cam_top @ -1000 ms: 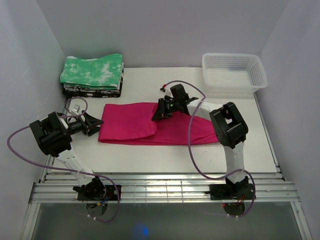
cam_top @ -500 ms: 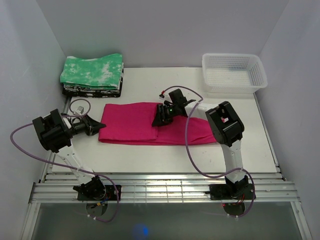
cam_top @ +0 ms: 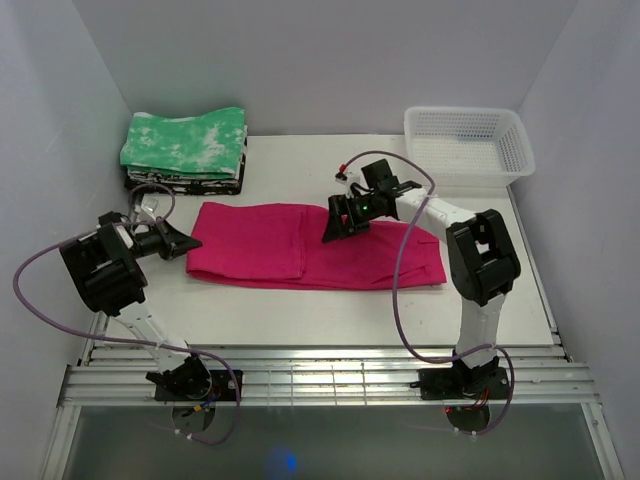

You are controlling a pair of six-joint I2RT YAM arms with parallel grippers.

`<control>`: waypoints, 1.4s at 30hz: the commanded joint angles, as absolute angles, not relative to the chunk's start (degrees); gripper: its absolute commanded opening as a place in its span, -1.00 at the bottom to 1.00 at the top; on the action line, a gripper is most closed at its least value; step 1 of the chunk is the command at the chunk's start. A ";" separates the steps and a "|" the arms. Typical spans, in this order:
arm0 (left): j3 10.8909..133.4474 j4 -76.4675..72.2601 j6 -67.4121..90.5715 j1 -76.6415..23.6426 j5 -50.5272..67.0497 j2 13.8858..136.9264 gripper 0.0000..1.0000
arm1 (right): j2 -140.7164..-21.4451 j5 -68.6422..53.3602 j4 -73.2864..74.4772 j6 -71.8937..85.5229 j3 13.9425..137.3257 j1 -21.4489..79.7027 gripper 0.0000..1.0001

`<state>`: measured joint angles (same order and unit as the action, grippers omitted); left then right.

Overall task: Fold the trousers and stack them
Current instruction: Fold the trousers

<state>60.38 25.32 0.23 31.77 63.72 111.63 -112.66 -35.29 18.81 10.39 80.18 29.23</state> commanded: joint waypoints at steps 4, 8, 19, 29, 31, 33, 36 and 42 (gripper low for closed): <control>70.38 35.59 -11.51 33.57 60.56 97.57 -1.00 | -103.89 -38.24 28.55 -0.78 80.51 19.88 0.57; 77.42 41.47 -13.35 32.52 61.35 93.26 -1.00 | -100.82 -37.27 34.27 -5.53 79.19 11.45 0.55; 77.09 39.82 -5.99 15.56 58.10 86.75 -1.00 | -105.29 -42.53 31.58 -0.28 68.04 3.34 0.70; 76.11 35.59 3.77 4.41 54.86 89.64 -1.00 | -113.46 -50.98 9.14 14.68 61.43 7.64 0.51; 76.29 35.33 4.30 1.15 53.53 90.52 -1.00 | -113.91 -51.59 7.74 15.12 61.44 8.79 0.37; 76.29 33.50 6.84 -2.17 52.91 91.58 -1.00 | -113.99 -51.16 7.38 15.12 61.44 9.66 0.22; 75.76 29.63 11.76 -5.87 52.65 92.89 -1.00 | -114.17 -50.98 5.98 15.99 61.70 10.11 -0.54; 75.59 20.75 21.33 -16.15 48.87 96.06 -1.00 | -114.79 -50.19 3.61 18.10 61.70 10.99 -0.84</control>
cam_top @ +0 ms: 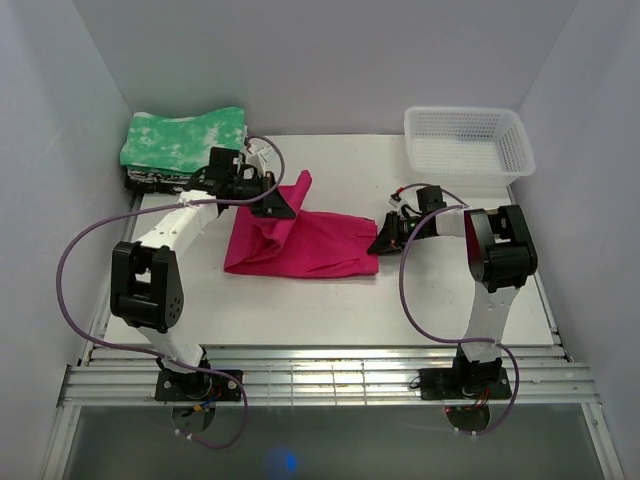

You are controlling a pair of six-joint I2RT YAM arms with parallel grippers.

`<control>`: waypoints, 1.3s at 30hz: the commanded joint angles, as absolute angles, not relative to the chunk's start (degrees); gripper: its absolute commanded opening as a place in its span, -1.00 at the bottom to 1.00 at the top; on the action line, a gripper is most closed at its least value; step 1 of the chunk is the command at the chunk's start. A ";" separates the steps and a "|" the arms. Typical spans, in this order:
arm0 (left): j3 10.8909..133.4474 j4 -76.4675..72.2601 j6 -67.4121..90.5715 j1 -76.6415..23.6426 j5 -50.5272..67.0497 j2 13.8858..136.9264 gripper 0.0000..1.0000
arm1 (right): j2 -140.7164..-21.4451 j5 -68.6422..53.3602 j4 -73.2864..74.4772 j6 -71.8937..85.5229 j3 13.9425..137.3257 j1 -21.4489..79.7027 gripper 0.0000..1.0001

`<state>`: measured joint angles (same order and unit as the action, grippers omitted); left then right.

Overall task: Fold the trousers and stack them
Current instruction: Fold the trousers

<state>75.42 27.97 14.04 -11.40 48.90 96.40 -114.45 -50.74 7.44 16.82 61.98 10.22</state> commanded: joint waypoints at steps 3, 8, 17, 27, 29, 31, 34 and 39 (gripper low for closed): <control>75.93 17.76 25.38 -21.42 44.31 97.90 -1.00 | -114.70 -50.71 1.77 19.33 60.56 11.51 -0.85; 79.27 18.46 29.61 -28.55 31.76 105.72 -1.00 | -115.05 -51.24 0.70 20.39 59.85 12.39 -0.85; 79.45 13.01 35.33 -35.41 27.51 110.21 -1.00 | -115.75 -50.98 -1.49 21.97 59.15 12.57 -0.84; 83.40 15.29 39.02 -38.41 24.00 111.62 -1.00 | -114.61 -48.87 -3.34 22.94 57.31 13.80 -0.85; 83.93 15.64 39.63 -38.67 23.56 112.06 -1.00 | -114.00 -48.69 -3.87 23.20 56.69 13.89 -0.85; 84.81 16.26 40.51 -38.85 23.47 112.41 -1.00 | -113.73 -48.43 -4.04 23.47 56.16 13.97 -0.84; 85.86 17.05 40.26 -39.46 22.86 112.94 -1.00 | -113.38 -48.16 -4.04 23.73 56.07 13.97 -0.85; 87.01 17.84 40.52 -41.04 21.97 114.61 -1.00 | -113.03 -47.99 -4.39 23.99 55.90 13.97 -0.84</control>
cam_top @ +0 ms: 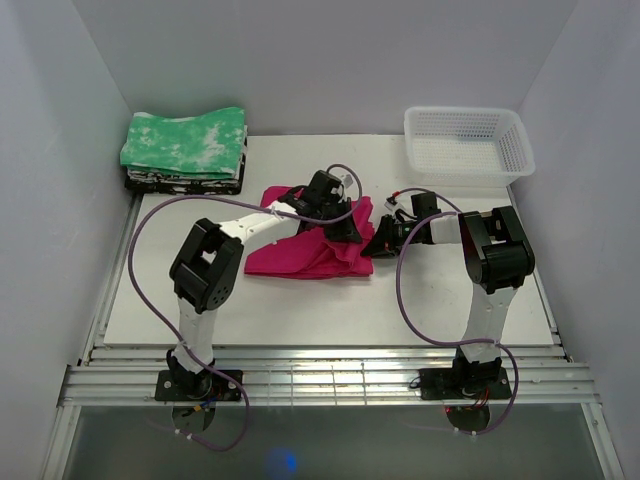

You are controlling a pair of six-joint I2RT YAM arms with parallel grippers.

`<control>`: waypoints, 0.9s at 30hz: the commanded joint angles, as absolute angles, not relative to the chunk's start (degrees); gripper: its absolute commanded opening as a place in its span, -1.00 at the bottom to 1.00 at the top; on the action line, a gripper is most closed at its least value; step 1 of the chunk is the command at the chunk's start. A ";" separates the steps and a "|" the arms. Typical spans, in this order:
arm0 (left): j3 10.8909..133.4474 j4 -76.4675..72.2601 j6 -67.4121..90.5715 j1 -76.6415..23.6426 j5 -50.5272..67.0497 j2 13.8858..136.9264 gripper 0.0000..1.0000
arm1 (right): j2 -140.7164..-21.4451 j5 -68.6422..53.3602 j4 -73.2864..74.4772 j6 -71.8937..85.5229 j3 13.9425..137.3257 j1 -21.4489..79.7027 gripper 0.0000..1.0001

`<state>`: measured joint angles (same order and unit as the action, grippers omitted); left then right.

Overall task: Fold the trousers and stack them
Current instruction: Fold the trousers

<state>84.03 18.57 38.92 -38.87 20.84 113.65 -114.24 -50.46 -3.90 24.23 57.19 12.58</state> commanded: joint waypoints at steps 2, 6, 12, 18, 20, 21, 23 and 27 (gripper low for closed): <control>87.28 17.93 41.04 -41.57 21.89 115.31 -1.00 | -113.03 -48.08 -4.22 23.99 55.99 13.97 -0.85; 87.71 17.58 42.53 -41.75 21.80 117.15 -1.00 | -112.68 -47.73 -4.13 24.08 56.16 13.97 -0.85; 88.85 16.53 44.56 -41.84 22.94 118.39 -1.00 | -112.50 -47.73 -4.48 24.43 55.64 14.06 -0.84; 89.47 16.26 45.17 -42.28 22.94 117.33 -1.00 | -112.41 -47.55 -4.66 24.61 55.37 14.24 -0.84; 89.30 16.35 45.52 -42.19 22.16 117.60 -1.00 | -112.24 -47.72 -5.01 24.96 55.20 14.41 -0.85; 89.30 16.26 45.61 -42.19 21.89 118.12 -1.00 | -112.15 -47.64 -5.10 24.96 55.11 14.50 -0.85; 89.65 16.44 46.05 -42.01 21.27 118.65 -1.00 | -111.71 -47.46 -5.01 24.87 54.84 14.59 -0.84; 90.18 17.92 44.92 -41.49 21.28 117.87 -1.00 | -110.83 -46.59 -3.61 23.56 54.67 14.59 -0.84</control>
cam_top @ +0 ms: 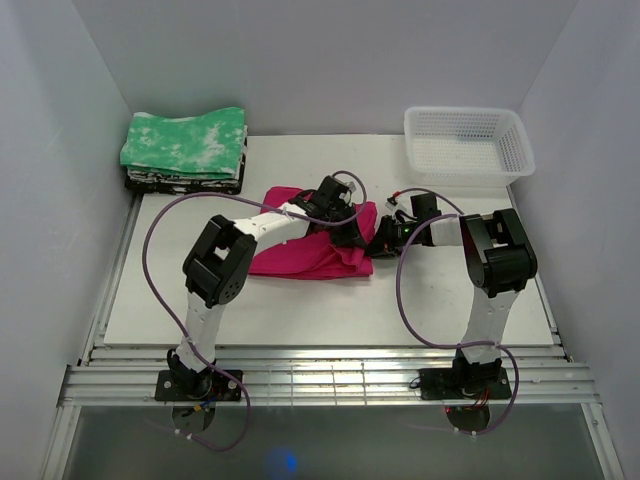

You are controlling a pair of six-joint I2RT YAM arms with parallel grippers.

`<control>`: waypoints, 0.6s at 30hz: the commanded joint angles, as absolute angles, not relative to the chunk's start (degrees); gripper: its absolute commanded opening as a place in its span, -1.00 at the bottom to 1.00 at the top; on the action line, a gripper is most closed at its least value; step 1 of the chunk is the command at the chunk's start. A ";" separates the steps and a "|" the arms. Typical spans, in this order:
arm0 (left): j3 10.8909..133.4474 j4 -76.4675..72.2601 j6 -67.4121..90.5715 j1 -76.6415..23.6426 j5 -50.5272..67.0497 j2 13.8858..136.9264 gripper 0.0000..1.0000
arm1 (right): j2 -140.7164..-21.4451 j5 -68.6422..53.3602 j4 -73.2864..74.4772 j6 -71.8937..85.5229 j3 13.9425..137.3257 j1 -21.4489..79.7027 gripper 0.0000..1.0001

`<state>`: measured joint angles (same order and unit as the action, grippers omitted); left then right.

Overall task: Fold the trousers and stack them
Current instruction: Fold the trousers

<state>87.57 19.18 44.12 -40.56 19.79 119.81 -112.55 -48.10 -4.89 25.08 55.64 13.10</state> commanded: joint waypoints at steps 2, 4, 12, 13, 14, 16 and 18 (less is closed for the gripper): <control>88.96 18.54 44.12 -40.79 20.57 116.11 -1.00 | -110.04 -45.71 -2.99 22.24 54.93 14.59 -0.84; 88.33 18.72 43.60 -40.17 19.87 113.83 -1.00 | -109.25 -44.83 -3.08 21.89 54.84 14.59 -0.85; 90.61 18.98 43.24 -38.85 17.93 113.38 -1.00 | -108.81 -44.56 -3.60 22.06 54.41 14.59 -0.84; 90.96 18.90 43.42 -38.85 18.10 113.64 -1.00 | -108.63 -44.65 -3.43 22.06 54.40 14.59 -0.85; 91.23 18.90 43.77 -38.85 18.11 114.43 -1.00 | -108.63 -44.56 -3.34 21.97 54.40 14.59 -0.84; 91.75 18.55 44.12 -38.94 18.28 115.40 -1.00 | -108.37 -44.38 -3.34 21.88 54.58 14.59 -0.84; 91.84 17.93 45.26 -39.02 18.54 116.89 -1.00 | -108.37 -44.30 -3.34 22.06 54.49 14.59 -0.84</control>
<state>88.97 20.45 43.75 -39.16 18.87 117.97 -110.41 -44.73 -4.03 23.35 55.27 13.91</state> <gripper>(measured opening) 0.050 0.088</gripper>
